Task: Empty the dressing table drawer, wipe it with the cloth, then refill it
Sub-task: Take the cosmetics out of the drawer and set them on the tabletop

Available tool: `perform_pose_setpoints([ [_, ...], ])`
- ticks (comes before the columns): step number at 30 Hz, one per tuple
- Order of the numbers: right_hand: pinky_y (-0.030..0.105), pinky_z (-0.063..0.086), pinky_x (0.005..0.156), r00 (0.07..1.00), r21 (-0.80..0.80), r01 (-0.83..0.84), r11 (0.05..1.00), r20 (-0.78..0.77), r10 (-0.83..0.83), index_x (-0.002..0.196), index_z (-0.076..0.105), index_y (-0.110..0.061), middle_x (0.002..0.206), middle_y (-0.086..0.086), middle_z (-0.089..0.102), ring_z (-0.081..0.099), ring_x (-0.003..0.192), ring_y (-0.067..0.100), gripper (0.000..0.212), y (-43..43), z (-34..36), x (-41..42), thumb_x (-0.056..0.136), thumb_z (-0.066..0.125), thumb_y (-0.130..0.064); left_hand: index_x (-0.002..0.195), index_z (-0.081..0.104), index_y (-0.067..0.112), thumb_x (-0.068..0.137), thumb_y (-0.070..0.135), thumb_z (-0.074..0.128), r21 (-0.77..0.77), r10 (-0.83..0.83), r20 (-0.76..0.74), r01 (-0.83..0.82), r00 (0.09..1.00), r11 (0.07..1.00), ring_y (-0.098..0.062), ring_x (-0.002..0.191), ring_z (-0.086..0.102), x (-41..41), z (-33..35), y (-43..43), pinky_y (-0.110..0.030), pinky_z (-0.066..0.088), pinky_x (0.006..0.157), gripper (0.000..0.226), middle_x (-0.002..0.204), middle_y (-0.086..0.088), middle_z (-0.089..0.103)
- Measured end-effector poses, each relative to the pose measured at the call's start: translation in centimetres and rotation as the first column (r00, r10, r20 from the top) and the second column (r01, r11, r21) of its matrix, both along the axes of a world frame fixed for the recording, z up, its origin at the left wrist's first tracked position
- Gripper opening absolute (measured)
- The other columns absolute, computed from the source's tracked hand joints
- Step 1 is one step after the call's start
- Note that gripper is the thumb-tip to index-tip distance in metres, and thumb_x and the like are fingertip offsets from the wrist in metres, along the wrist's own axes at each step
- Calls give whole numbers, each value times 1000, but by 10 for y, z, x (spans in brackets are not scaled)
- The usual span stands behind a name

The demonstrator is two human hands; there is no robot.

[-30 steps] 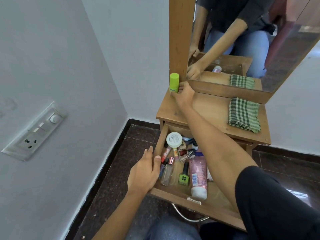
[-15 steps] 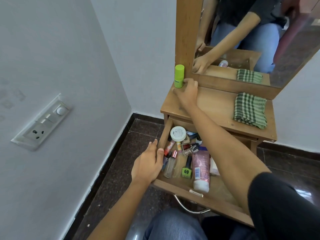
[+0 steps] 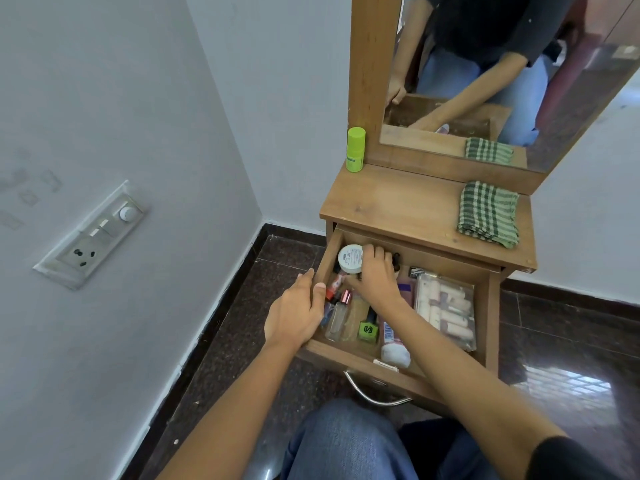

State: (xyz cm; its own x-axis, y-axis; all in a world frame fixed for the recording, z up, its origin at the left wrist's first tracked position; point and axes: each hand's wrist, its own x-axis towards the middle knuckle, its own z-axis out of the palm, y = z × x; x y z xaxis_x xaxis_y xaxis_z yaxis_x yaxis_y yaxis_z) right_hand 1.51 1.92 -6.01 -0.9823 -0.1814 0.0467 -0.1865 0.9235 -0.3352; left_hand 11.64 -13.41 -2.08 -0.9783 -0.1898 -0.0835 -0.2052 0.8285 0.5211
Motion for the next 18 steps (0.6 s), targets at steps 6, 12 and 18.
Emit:
perform_pose_setpoints([
  [6,40,39,95,996,-48,94,994,-1,-94,126,43,-6,125,14,54,45,117,30,66,-8,-1,-7,79,74,-40,146,42,24,102,48,30,-9,15,-19,-15,1000,1000,-25,116,61,0,-1,0,-39,49,90,51,141,-3,55],
  [12,34,39,93,1000,-237,25,971,-6,-27,123,45,-6,118,10,49,45,109,25,65,-3,14,-2,73,74,-37,145,43,24,102,47,32,-14,15,-48,-16,999,1000,-23,111,63,-1,-5,-1,-30,45,81,49,134,-2,60],
  [18,10,36,64,998,-625,-60,778,-28,54,102,38,-20,103,-3,42,46,88,0,62,2,67,18,57,79,-30,146,41,25,101,48,30,14,10,-24,-10,1000,1000,-28,116,60,-1,-5,-2,-40,47,88,51,137,-2,58],
])
